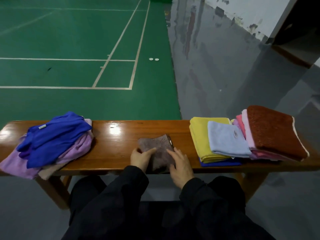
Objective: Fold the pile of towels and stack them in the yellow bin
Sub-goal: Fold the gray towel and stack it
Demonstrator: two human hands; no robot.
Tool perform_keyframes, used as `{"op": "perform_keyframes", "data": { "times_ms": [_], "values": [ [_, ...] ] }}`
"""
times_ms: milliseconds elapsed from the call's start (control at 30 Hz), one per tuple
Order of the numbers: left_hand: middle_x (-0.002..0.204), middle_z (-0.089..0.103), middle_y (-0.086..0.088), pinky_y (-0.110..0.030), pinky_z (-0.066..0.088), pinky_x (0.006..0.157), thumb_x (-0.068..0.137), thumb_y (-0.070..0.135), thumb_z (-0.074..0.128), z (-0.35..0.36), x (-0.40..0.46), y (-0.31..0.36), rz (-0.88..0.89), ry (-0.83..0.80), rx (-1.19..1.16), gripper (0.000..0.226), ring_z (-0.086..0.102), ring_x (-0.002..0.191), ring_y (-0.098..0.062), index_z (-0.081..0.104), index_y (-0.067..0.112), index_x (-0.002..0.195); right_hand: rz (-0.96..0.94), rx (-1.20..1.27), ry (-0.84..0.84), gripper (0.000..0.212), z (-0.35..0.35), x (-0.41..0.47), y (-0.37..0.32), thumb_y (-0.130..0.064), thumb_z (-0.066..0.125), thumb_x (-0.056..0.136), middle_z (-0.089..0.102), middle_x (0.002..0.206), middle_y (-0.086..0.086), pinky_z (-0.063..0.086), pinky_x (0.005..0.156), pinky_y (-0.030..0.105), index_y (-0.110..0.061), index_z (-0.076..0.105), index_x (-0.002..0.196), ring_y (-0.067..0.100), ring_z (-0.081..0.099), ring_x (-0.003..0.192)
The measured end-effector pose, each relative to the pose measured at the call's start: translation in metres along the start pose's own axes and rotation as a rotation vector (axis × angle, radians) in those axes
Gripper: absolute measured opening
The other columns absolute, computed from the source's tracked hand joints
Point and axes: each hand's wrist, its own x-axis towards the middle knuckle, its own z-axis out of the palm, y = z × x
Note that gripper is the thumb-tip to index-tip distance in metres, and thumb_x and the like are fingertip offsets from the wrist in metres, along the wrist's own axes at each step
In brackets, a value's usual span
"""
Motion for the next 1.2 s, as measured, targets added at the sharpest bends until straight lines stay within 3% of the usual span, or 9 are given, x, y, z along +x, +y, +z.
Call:
{"op": "perform_keyframes", "data": {
  "times_ms": [67, 167, 267, 500, 600, 833, 1000, 1133, 1200],
  "values": [
    [0.101, 0.075, -0.019, -0.053, 0.061, 0.085, 0.071, 0.020, 0.091, 0.004, -0.008, 0.006, -0.048, -0.108, 0.028, 0.050, 0.074, 0.091, -0.035, 0.068, -0.001, 0.110, 0.054, 0.100, -0.005, 0.069, -0.006, -0.001, -0.005, 0.003, 0.052, 0.089, 0.036, 0.162, 0.006, 0.017, 0.126, 0.037, -0.022, 0.044, 0.153, 0.023, 0.028, 0.152],
    [0.100, 0.075, -0.019, -0.054, 0.061, 0.081, 0.080, 0.009, 0.083, 0.005, -0.012, 0.005, 0.015, -0.138, 0.006, 0.033, 0.073, 0.091, -0.036, 0.068, 0.005, 0.109, 0.128, 0.160, 0.099, 0.049, -0.018, 0.001, -0.008, -0.017, 0.063, 0.093, 0.060, 0.135, 0.004, 0.045, 0.106, 0.037, -0.021, 0.055, 0.140, 0.024, 0.055, 0.126],
    [0.107, 0.071, -0.017, -0.052, 0.062, 0.080, 0.081, 0.001, 0.079, 0.004, -0.009, -0.001, 0.100, -0.096, -0.022, 0.040, 0.072, 0.093, -0.033, 0.061, 0.009, 0.116, 0.173, -0.008, 0.138, 0.045, -0.026, 0.004, -0.006, -0.029, 0.069, 0.091, 0.063, 0.114, 0.001, 0.050, 0.090, 0.037, -0.025, 0.056, 0.134, 0.025, 0.060, 0.109],
    [0.125, 0.061, -0.005, -0.050, 0.058, 0.092, 0.078, 0.003, 0.083, 0.001, -0.001, -0.012, 0.192, -0.062, 0.085, 0.080, 0.064, 0.110, -0.024, 0.041, 0.022, 0.143, 0.175, 0.032, 0.343, 0.031, -0.025, -0.001, -0.012, -0.018, 0.070, 0.085, 0.054, 0.087, -0.009, 0.048, 0.074, 0.035, -0.027, 0.058, 0.112, 0.018, 0.058, 0.086],
    [0.132, 0.060, -0.008, -0.048, 0.056, 0.096, 0.078, 0.000, 0.082, 0.002, 0.001, -0.015, 0.226, -0.049, 0.141, 0.086, 0.063, 0.114, -0.025, 0.036, 0.019, 0.149, 0.182, -0.055, 0.304, 0.032, -0.020, -0.004, -0.007, -0.017, 0.069, 0.083, 0.057, 0.098, -0.003, 0.048, 0.080, 0.037, -0.026, 0.054, 0.110, 0.024, 0.057, 0.095],
    [0.112, 0.067, -0.008, -0.046, 0.059, 0.088, 0.080, -0.004, 0.078, 0.006, -0.015, -0.012, 0.204, -0.090, 0.185, 0.076, 0.068, 0.100, -0.023, 0.043, 0.014, 0.146, 0.187, -0.091, 0.232, 0.081, -0.015, 0.000, -0.010, -0.008, 0.062, 0.087, 0.045, 0.139, 0.007, 0.038, 0.111, 0.038, -0.025, 0.027, 0.158, 0.028, 0.046, 0.129],
    [0.107, 0.071, -0.027, -0.050, 0.060, 0.083, 0.086, -0.009, 0.064, 0.012, -0.065, 0.025, 0.106, -0.442, -0.062, 0.027, 0.071, 0.094, -0.041, 0.066, -0.002, 0.112, 0.207, 0.608, 0.082, 0.069, -0.029, -0.002, -0.027, -0.022, 0.063, 0.095, 0.048, 0.152, 0.010, 0.040, 0.113, 0.040, -0.024, 0.032, 0.156, 0.023, 0.047, 0.138],
    [0.105, 0.059, -0.032, -0.048, 0.054, 0.081, 0.078, 0.001, 0.069, 0.030, -0.097, 0.068, 0.132, -0.648, -0.240, 0.040, 0.062, 0.087, -0.040, 0.059, -0.005, 0.116, 0.260, 1.655, -0.287, 0.052, -0.059, -0.015, -0.044, -0.032, 0.073, 0.088, 0.060, 0.139, 0.021, 0.048, 0.105, 0.046, -0.010, 0.064, 0.135, 0.033, 0.061, 0.125],
    [0.112, 0.056, -0.031, -0.050, 0.054, 0.090, 0.075, 0.004, 0.070, 0.041, -0.105, 0.086, 0.085, -0.763, -0.329, 0.056, 0.060, 0.095, -0.041, 0.055, -0.010, 0.127, 0.160, 1.780, -0.271, 0.066, -0.079, -0.019, -0.044, -0.030, 0.077, 0.087, 0.054, 0.146, 0.023, 0.046, 0.108, 0.048, -0.004, 0.056, 0.143, 0.035, 0.056, 0.132]
  ]
}}
